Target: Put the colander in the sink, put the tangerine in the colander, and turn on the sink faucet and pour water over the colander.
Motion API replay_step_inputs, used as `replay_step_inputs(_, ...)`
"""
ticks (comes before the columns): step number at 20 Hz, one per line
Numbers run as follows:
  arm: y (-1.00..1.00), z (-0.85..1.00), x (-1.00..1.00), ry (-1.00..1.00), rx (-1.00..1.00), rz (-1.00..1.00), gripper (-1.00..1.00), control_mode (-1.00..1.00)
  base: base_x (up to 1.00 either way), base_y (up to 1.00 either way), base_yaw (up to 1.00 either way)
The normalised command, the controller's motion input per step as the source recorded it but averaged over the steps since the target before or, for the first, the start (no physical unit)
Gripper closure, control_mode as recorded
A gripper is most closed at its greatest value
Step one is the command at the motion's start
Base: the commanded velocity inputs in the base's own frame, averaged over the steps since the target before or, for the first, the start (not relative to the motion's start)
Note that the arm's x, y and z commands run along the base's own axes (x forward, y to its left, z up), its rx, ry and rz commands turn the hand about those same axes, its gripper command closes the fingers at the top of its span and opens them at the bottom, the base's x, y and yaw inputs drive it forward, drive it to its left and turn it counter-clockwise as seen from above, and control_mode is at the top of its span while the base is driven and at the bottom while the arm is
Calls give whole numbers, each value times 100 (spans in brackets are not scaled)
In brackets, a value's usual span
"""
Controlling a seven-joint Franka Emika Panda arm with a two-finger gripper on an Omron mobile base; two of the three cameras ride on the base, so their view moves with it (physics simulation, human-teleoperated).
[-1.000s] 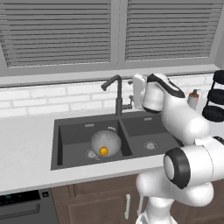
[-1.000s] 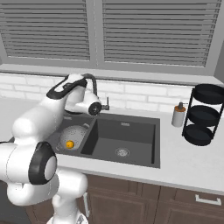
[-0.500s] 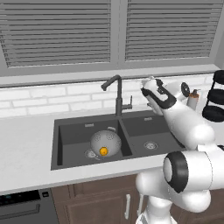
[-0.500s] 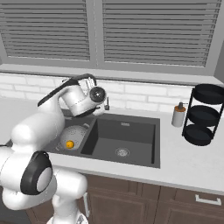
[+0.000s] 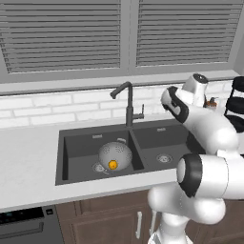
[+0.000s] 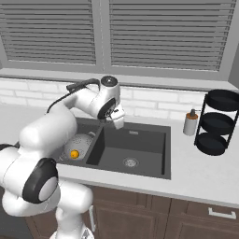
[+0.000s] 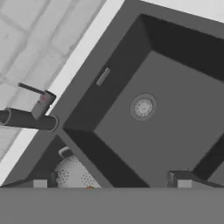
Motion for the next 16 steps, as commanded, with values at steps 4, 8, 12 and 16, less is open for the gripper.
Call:
replay_step_inputs(4,0,-49,1,13,-15,51,-100,-100,0,0,0)
replay_step_inputs(8,0,-48,0,-10,-6,63,-100,-100,0,0,0)
replay_step_inputs(12,0,-46,0,-32,-8,60,-100,-100,0,0,0)
replay_step_inputs(16,0,-36,0,-41,-11,57,-100,-100,0,0,0)
